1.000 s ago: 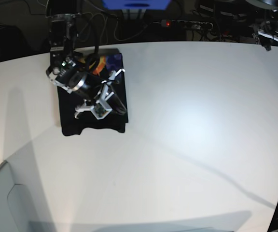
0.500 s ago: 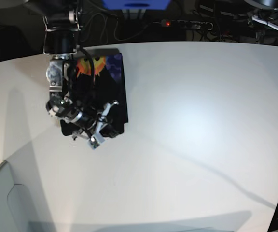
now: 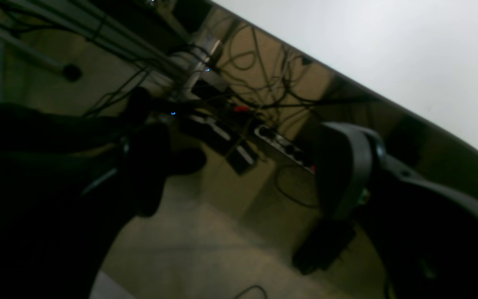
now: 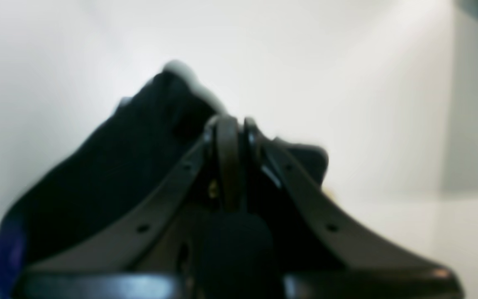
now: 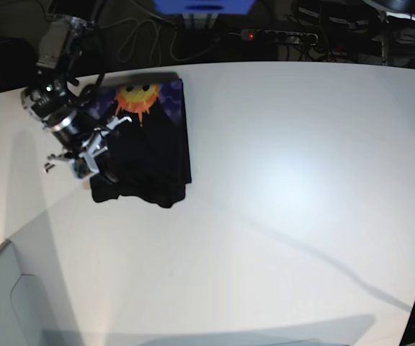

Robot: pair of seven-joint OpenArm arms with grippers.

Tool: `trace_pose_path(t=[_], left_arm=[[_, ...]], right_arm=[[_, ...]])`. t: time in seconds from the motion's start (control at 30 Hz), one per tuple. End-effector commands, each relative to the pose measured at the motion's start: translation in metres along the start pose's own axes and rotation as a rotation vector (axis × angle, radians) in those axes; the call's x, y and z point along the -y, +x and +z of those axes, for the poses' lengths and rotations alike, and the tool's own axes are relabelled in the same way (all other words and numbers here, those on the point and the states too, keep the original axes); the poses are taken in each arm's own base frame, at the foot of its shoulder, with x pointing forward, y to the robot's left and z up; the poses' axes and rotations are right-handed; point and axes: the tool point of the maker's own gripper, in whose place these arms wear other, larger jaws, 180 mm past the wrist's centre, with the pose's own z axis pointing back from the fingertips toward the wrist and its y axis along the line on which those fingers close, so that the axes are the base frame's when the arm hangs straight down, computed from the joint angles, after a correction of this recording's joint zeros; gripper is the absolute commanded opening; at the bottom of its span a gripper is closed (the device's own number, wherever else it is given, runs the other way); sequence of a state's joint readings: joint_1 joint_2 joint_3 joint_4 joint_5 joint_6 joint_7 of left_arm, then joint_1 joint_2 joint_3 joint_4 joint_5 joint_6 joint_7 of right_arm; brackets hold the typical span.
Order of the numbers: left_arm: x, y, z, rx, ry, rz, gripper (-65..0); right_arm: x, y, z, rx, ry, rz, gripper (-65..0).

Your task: Fold the T-shirt properly

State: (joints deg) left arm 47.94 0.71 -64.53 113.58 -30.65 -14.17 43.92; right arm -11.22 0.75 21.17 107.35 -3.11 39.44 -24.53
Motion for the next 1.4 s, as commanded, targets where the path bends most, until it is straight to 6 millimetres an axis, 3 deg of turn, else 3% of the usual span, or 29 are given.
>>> trace_pose_path(t=[0.0, 0.1, 0.4, 0.57, 0.67, 0.83, 0.9, 1.0, 1.1, 1.23, 1.37], left_arm=[[-0.006, -0.002, 0.002, -0.004, 0.006, 0.002, -13.2], [-0.004, -0.027, -0.012, -0.076, -0.018, 0.042, -13.3], [0.016, -0.108, -0.050, -0.329, -0.130, 0.066, -13.4], [0.046, -0.129, -0.067, -0.318, -0.184, -0.058, -13.4], [0.067, -0.152, -0.078, -0.323, -0.226, -0.102, -13.4], [0.082, -0.201, -0.104, -0.406, -0.235, -0.088, -13.4], [0.086, -0.216, -0.112, -0.425, -0.235, -0.098, -13.4], [0.102, -0.236, -0.119, -0.446, -0.264, -0.147, -13.4], [0.114, -0.248, -0.124, -0.461, -0.285, -0.184, -13.4], [0.128, -0.270, -0.128, -0.528, -0.305, -0.186, -13.4], [0.141, -0.284, -0.135, -0.580, -0.311, -0.151, -13.3]], right_arm=[[0.002, 0.010, 0.013, 0.041, -0.013, 0.022, -64.8], [-0.004, -0.014, 0.043, -0.036, -0.043, 0.013, -64.8], [0.010, -0.094, 0.135, -0.245, -0.176, -0.167, -64.8], [-0.016, -0.131, 0.172, -0.397, -0.157, -0.269, -64.8], [-0.034, -0.152, 0.184, -0.470, -0.160, -0.324, -64.8], [-0.054, -0.211, 0.191, -0.601, -0.132, -0.436, -64.8], [-0.053, -0.240, 0.193, -0.663, -0.119, -0.464, -64.8], [-0.066, -0.288, 0.187, -0.702, -0.102, -0.579, -64.9], [-0.076, -0.321, 0.181, -0.687, -0.108, -0.683, -64.9], [-0.110, -0.353, 0.169, -0.694, -0.045, -0.768, -64.9], [-0.152, -0.363, 0.152, -0.668, 0.053, -0.817, -64.9]])
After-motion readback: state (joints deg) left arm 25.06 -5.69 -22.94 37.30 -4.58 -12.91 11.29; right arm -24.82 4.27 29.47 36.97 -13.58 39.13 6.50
